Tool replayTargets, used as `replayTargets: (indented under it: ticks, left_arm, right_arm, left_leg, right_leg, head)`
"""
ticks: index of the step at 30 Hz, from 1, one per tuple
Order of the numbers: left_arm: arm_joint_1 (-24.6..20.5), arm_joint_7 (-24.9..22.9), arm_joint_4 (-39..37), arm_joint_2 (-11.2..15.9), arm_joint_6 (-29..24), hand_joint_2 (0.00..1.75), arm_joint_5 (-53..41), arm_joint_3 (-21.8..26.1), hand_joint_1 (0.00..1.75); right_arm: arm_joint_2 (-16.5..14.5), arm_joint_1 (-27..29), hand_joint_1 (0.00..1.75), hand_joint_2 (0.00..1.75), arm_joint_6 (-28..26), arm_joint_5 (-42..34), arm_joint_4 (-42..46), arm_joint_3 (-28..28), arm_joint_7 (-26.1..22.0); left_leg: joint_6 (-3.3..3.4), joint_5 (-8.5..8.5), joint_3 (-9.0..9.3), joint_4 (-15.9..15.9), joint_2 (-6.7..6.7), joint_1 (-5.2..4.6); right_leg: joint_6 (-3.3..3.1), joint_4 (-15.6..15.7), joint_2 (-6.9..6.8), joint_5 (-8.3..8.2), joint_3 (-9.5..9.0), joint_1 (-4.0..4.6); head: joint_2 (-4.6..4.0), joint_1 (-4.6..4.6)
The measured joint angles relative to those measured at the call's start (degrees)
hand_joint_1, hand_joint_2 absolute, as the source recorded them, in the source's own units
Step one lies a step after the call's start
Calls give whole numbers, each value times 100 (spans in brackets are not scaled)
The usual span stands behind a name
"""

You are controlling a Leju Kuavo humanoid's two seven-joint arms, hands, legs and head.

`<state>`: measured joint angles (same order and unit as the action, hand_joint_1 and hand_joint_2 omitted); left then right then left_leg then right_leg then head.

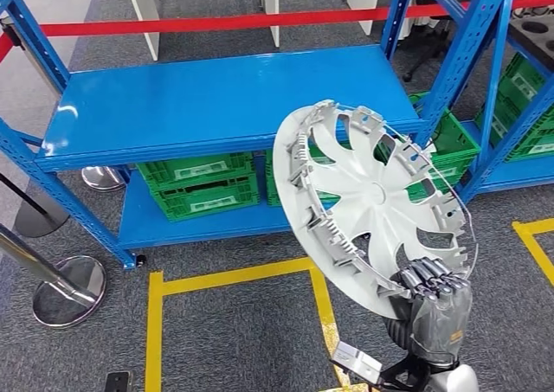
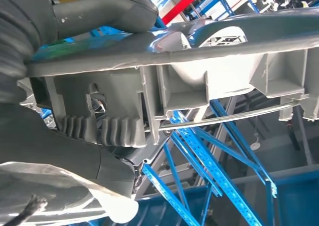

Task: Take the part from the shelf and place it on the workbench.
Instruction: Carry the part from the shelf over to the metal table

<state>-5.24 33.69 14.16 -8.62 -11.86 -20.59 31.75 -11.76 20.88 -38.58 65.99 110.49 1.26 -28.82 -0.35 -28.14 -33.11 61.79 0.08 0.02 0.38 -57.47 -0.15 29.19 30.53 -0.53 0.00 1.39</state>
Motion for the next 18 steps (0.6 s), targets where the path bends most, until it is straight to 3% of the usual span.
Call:
replayTargets:
  ticks: [1, 4, 6, 9, 10, 11, 12, 15, 16, 18]
  left_arm:
    - [-6, -4, 0, 3, 0, 175, -1, 0, 0]
    - [-6, -40, 0, 3, 4, 175, -22, -1, 0]
    - [-10, -68, 0, 1, 10, 175, -34, 1, 0]
    - [-17, -79, 0, -5, 18, 175, -41, 3, 0]
    - [-14, -83, 0, -9, 20, 175, -43, 3, 0]
    - [-12, -89, 0, -11, 22, 175, -44, 3, 0]
    - [-11, -95, 0, -13, 25, 175, -44, 3, 0]
    - [-14, -106, 0, -16, 39, 175, -48, 3, 0]
    - [-17, -107, 0, -16, 43, 175, -49, 3, 0]
    - [-16, -114, 0, -17, 51, 175, -51, 3, 0]
  right_arm:
    - [4, 0, 175, 175, 0, 7, 0, -10, 9]
    - [22, 7, 175, 175, 0, 33, 0, -29, 41]
    - [43, 16, 175, 175, 0, 44, 0, -42, 62]
    - [85, 18, 175, 175, 0, 44, -3, -50, 69]
    - [99, 20, 175, 175, 0, 46, -7, -52, 72]
    - [109, 24, 175, 175, 0, 50, -12, -54, 77]
    - [119, 26, 175, 175, 0, 56, -16, -56, 88]
    - [137, 21, 175, 175, 0, 77, -19, -59, 122]
    - [141, 18, 175, 175, 0, 83, -18, -63, 126]
    - [148, 28, 175, 175, 0, 96, -16, -71, 132]
  left_leg:
    - [29, 51, 98, -229, -1, -11]
    - [101, 47, 112, -380, -2, -15]
    - [169, 91, 109, -433, 0, 14]
    - [234, 141, 76, -445, 15, 21]
    - [239, 150, 63, -439, 20, 20]
    - [239, 156, 52, -432, 22, 19]
    - [235, 160, 44, -423, 22, 20]
    - [204, 161, 11, -359, 13, 6]
    - [176, 170, -21, -328, 9, -8]
    - [102, 208, -89, -283, 7, -31]
  right_leg:
    - [19, -9, 1, -2, 20, 8]
    - [106, -13, -4, -12, 71, 12]
    - [160, -172, 0, 127, 161, 7]
    - [227, -1187, 6, 682, 614, -10]
    - [245, -1507, 5, 802, 749, -15]
    - [257, -1643, 4, 812, 796, -19]
    - [264, -1560, 4, 710, 736, -23]
    - [255, -483, 5, 192, 158, -37]
    - [243, -224, 7, 115, 29, -36]
    - [201, -89, 18, 94, -19, -22]
  head:
    - [0, 1]
    - [0, 4]
    - [0, 14]
    - [0, 35]
    - [0, 36]
    - [0, 37]
    - [0, 38]
    - [0, 38]
    - [0, 33]
    - [0, 27]
